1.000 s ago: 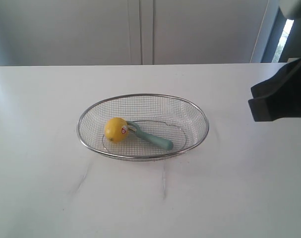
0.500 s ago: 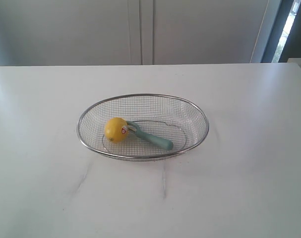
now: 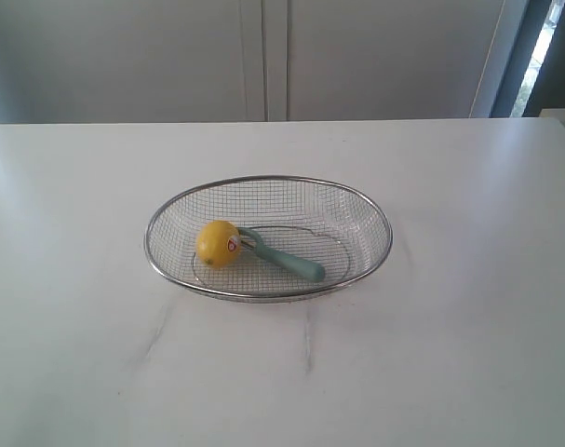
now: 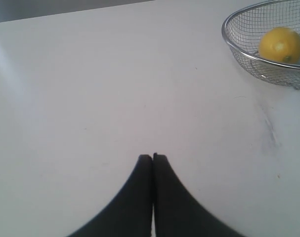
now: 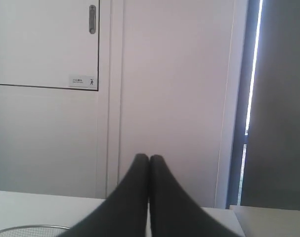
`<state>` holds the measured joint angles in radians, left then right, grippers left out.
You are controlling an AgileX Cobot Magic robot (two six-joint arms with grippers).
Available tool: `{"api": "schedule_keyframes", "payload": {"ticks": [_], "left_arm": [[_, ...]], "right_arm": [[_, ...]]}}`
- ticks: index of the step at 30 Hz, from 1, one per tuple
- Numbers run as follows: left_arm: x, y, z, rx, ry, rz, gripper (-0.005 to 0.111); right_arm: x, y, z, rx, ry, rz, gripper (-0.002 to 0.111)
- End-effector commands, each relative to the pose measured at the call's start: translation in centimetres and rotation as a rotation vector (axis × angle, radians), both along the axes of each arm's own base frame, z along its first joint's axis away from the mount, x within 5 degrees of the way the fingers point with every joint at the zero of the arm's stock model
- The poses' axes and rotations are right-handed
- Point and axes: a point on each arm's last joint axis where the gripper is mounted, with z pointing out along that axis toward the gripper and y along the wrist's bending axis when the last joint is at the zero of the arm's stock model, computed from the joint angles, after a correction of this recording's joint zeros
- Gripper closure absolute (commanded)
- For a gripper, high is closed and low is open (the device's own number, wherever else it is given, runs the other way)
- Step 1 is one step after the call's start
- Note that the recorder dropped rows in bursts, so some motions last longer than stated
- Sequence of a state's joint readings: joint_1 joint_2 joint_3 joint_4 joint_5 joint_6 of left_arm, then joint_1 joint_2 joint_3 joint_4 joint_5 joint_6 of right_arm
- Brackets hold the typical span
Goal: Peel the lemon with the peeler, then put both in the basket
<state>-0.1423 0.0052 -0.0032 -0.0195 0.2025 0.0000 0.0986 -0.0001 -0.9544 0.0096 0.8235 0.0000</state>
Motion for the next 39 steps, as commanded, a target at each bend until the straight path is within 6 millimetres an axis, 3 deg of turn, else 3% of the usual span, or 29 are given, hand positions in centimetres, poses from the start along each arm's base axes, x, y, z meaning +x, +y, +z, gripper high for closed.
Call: {"api": "schedule_keyframes", "payload": {"ticks": [1,4,10,16,20,32,34,37,39], "left_arm": [[0.0,0.0,-0.1,-0.002,-0.002,0.002,0.107],[0.0,0.0,-0.1,-0.002,-0.002,0.002,0.107],[0.0,0.0,-0.1,-0.002,-0.002,0.002,0.107],[0.0,0.0,-0.1,-0.002,-0.002,0.002,0.107],[0.0,0.0,-0.1,-0.002,-0.002,0.002,0.107],[0.0,0.0,-0.1,-0.002,-0.002,0.002,0.107],[0.0,0.0,-0.1,-0.002,-0.002,0.002,0.107],[0.0,0.0,-0.1,-0.002,-0.002,0.002,0.107],[0.0,0.0,-0.1,-0.002,-0.002,0.002,0.107]], "right_arm": [[-0.2,0.1,0.0,-0.003,0.010,-0.015,0.108],[0.2,0.1,-0.5,-0.007,0.045,-0.015,0.108],[3.9,0.4,-2.7,-0.005,0.053,-0.014,0.108],[7.6,0.7,-4.8,0.012,-0.116,-0.016,0.108],[9.9,0.9,-7.6,0.018,-0.164,-0.017,0.108],[14.1,1.3,-19.7,-0.015,0.179,-0.017,0.108],[14.2,1.3,-20.4,-0.019,0.223,-0.017,0.108],[13.9,1.3,-22.6,-0.036,0.472,-0.013,0.108],[13.9,1.3,-22.6,-0.028,0.463,-0.011,0.108]]}}
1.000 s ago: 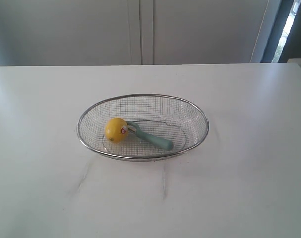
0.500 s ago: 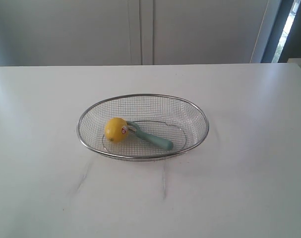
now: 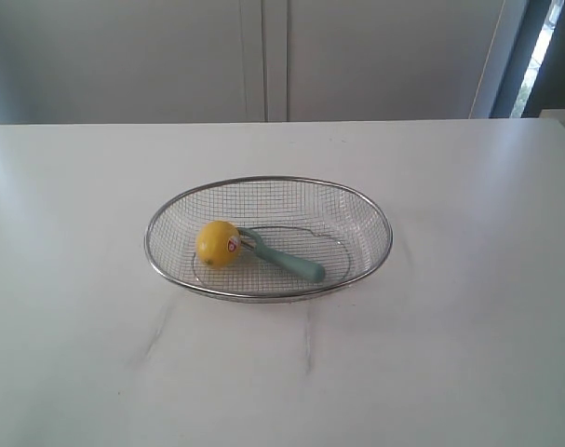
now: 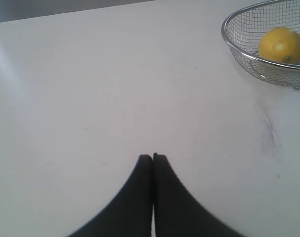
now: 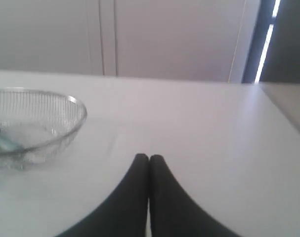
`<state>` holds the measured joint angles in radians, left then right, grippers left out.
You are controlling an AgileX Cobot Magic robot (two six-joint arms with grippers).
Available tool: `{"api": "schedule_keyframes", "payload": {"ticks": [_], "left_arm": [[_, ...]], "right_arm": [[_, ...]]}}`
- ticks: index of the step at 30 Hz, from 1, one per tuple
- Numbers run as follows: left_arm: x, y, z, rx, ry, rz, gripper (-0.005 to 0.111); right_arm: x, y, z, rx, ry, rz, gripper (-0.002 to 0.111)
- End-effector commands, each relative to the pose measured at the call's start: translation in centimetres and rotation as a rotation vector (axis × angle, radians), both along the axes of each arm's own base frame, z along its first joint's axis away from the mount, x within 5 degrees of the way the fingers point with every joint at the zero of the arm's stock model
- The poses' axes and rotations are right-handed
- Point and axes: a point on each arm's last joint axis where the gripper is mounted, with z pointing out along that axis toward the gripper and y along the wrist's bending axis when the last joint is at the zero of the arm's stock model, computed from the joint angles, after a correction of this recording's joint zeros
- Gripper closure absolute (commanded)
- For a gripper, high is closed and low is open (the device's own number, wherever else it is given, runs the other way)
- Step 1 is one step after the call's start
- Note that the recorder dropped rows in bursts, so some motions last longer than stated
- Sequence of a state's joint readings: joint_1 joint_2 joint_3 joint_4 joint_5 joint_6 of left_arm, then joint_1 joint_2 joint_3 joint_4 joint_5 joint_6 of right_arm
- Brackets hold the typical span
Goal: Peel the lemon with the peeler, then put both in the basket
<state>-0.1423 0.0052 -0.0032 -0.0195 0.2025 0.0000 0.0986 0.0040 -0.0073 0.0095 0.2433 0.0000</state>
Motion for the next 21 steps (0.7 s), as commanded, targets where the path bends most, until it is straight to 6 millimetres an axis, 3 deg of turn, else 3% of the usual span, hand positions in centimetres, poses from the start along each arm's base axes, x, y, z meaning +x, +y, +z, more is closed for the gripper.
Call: {"api": "schedule_keyframes", "payload": {"ticks": [1,16,21], "left_arm": [[-0.02,0.01,-0.08,-0.002,-0.002,0.002,0.107],[-0.02,0.01,-0.08,-0.002,-0.002,0.002,0.107],[-0.02,0.01,-0.08,-0.002,-0.002,0.002,0.107]], "right_arm": [[-0.17,-0.01,-1.02,0.009,0.094,-0.008,0.108],[-0.18,-0.02,-1.05,0.009,0.097,-0.008,0.108],[-0.15,-0.52,-1.05,0.015,0.097,-0.102,0.108]]}}
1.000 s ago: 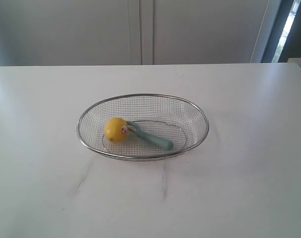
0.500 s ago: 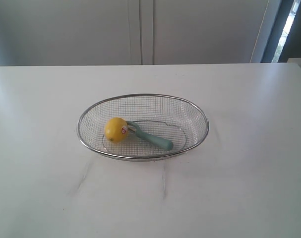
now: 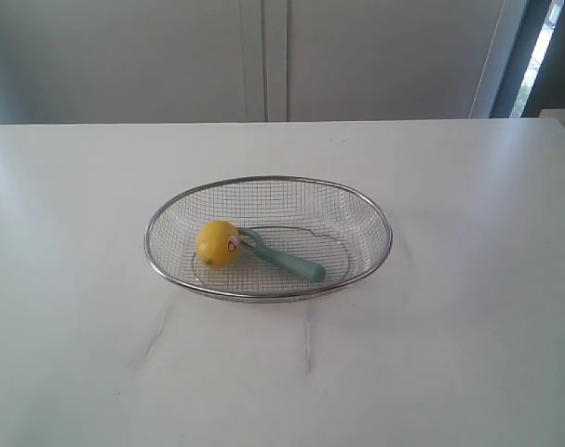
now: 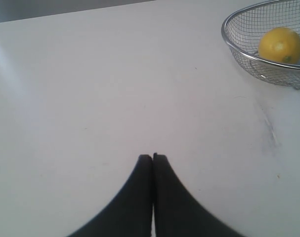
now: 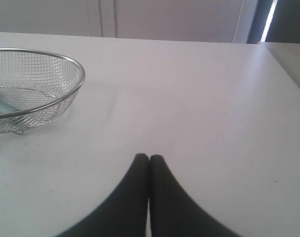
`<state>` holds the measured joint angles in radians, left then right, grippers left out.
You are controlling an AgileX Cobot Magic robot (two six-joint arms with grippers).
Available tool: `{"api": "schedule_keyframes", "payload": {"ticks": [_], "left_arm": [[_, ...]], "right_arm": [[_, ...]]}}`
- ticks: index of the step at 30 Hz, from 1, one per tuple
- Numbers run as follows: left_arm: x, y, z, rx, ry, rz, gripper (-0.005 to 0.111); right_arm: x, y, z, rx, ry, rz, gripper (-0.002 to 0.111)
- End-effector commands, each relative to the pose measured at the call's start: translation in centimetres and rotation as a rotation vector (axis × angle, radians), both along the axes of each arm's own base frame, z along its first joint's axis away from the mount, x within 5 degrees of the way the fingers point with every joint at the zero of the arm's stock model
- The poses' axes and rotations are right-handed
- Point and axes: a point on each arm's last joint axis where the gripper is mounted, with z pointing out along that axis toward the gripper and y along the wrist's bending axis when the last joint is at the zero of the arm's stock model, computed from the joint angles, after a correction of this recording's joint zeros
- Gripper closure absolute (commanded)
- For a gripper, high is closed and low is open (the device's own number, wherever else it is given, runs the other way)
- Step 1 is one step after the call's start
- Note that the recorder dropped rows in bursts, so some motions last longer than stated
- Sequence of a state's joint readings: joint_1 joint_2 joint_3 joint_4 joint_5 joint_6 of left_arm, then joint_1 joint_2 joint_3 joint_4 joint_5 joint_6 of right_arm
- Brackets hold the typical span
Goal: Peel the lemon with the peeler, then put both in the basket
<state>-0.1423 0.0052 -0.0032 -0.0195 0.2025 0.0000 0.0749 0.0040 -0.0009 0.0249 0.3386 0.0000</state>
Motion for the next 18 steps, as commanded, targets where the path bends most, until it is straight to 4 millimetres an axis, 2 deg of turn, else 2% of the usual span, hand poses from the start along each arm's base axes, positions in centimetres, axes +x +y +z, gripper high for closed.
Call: {"api": "schedule_keyframes", "payload": {"ticks": [1,4,9,18], "left_arm": [[-0.02,0.01,-0.08,-0.002,-0.002,0.002,0.107],[-0.02,0.01,-0.08,-0.002,-0.002,0.002,0.107],[-0.02,0.01,-0.08,-0.002,-0.002,0.002,0.107],[-0.02,0.01,-0.08,-0.002,-0.002,0.002,0.107]], "right_arm": [[0.01,-0.56,0.02,0.005,-0.006,-0.106,0.108],[-0.01,-0.89,0.02,0.004,-0.006,-0.167,0.108],[-0.01,-0.91,0.02,0.004,-0.006,-0.172,0.108],[-0.01,-0.02,0.02,0.005,-0.006,-0.005,0.108]]}}
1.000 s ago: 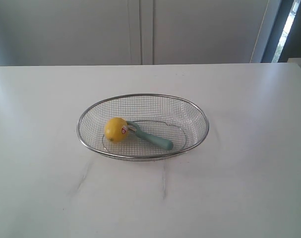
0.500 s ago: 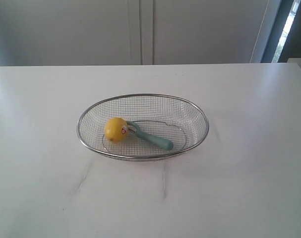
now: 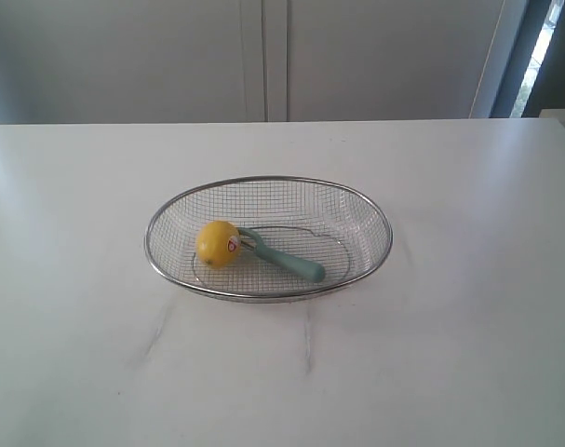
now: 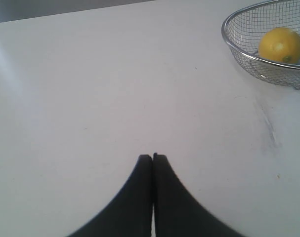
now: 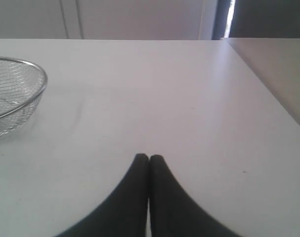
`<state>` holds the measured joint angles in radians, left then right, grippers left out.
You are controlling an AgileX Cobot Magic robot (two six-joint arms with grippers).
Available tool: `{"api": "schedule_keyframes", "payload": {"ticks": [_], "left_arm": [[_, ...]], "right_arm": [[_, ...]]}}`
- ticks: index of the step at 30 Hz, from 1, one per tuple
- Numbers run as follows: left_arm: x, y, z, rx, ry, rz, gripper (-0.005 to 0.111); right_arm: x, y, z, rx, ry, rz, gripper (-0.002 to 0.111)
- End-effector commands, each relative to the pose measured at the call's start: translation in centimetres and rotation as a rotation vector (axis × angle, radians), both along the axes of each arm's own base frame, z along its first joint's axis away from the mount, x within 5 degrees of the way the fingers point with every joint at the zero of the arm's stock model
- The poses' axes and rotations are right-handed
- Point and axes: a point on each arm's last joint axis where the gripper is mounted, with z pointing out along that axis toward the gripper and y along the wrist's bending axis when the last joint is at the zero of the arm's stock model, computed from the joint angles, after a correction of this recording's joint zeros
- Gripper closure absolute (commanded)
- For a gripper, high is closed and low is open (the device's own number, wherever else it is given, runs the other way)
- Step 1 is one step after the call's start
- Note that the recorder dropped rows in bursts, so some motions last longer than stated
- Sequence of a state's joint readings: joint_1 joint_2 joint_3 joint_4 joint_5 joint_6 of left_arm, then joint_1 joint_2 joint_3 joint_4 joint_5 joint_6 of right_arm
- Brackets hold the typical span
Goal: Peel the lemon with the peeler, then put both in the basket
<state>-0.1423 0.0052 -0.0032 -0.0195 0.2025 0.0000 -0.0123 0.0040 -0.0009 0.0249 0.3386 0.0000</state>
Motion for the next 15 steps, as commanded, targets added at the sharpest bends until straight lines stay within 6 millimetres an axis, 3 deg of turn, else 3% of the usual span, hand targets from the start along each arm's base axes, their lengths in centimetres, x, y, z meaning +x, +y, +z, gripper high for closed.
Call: {"api": "schedule_keyframes", "payload": {"ticks": [1,15], "left_arm": [[-0.02,0.01,-0.08,-0.002,-0.002,0.002,0.107],[-0.02,0.01,-0.08,-0.002,-0.002,0.002,0.107]], "right_arm": [[-0.05,0.57,0.02,0.005,-0.006,0.105,0.108],[-0.07,0.78,0.02,0.005,-0.006,0.143,0.108]]}}
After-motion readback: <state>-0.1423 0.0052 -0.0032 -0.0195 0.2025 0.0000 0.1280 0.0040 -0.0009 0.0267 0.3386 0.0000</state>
